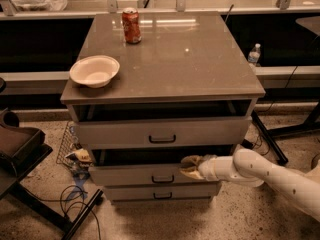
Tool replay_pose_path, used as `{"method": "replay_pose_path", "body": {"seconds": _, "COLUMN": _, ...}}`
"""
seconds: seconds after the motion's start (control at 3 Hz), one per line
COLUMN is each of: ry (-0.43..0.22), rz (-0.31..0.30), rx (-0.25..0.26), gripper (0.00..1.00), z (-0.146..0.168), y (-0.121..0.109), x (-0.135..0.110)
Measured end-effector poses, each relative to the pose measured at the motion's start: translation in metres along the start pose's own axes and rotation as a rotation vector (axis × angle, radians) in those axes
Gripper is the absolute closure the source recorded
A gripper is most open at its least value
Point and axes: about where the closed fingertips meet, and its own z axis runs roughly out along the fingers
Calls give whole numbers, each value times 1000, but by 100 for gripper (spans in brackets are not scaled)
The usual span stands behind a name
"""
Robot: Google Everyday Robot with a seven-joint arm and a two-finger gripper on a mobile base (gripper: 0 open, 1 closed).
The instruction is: Open middle drawer
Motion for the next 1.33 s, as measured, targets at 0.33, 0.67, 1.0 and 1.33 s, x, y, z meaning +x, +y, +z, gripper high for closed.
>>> {"method": "replay_pose_path", "body": {"seconds": 0.33, "ry": 0, "rz": 0, "rx": 0, "gripper": 100, "z": 0, "y": 0, "x": 0}}
{"method": "replay_pose_path", "body": {"seconds": 0.67, "ry": 0, "rz": 0, "rx": 0, "gripper": 100, "z": 0, "y": 0, "x": 0}}
{"method": "replay_pose_path", "body": {"seconds": 1.0, "ry": 0, "rz": 0, "rx": 0, "gripper": 100, "z": 0, "y": 0, "x": 0}}
{"method": "replay_pose_path", "body": {"seconds": 1.33, "ry": 0, "rz": 0, "rx": 0, "gripper": 100, "z": 0, "y": 0, "x": 0}}
